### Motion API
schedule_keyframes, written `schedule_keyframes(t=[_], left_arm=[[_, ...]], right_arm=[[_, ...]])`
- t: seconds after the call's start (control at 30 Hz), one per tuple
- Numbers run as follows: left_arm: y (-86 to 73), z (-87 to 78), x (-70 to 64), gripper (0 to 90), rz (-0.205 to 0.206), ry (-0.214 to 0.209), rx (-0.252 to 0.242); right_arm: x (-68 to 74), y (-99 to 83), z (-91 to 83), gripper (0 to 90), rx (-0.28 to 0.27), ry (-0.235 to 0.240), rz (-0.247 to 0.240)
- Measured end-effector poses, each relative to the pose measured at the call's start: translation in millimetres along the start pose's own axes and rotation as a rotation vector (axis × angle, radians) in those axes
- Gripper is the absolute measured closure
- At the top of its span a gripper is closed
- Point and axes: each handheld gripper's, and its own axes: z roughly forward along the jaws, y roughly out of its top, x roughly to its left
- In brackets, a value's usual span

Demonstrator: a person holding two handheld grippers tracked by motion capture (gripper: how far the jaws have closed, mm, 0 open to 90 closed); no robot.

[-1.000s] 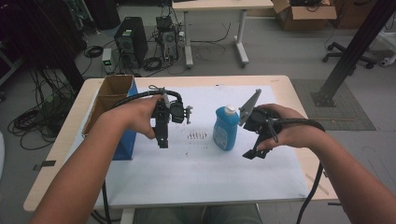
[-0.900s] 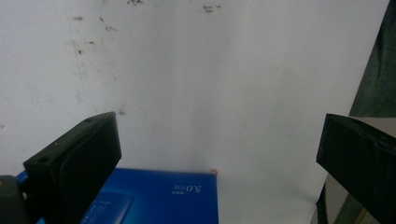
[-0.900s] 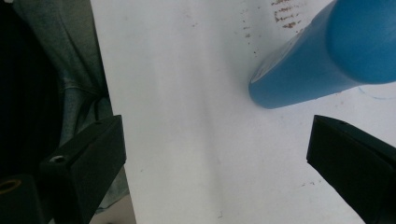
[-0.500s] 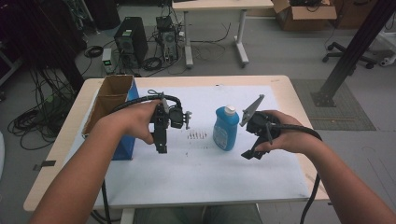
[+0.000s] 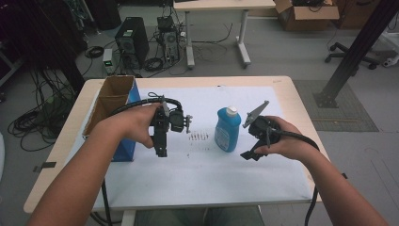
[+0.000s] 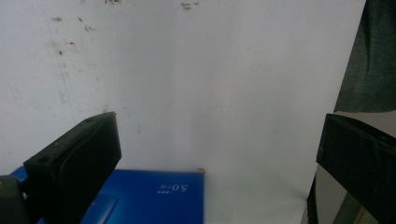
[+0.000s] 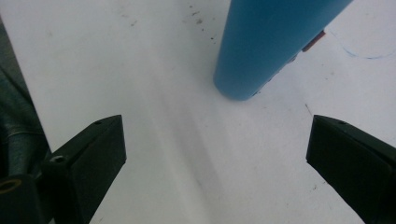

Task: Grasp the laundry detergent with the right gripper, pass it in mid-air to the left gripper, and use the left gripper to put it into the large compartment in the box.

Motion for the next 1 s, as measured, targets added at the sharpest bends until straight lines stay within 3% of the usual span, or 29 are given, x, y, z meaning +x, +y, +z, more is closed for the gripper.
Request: schedule_keyframes(t=[0.6,1.0], left_arm=[[3.4,-1.6,-7.7,0.2,0.019,0.003,0.008],[4.1,-0.9,-9.9,0.2,0.025,0.002,0.014]], right_arm=[[-8.2,-15.9,16.0,4.4,-0.134,-0.057,0.111],[-10.7,-18.2,27.2,4.2,-0.178,-0.050,0.157]])
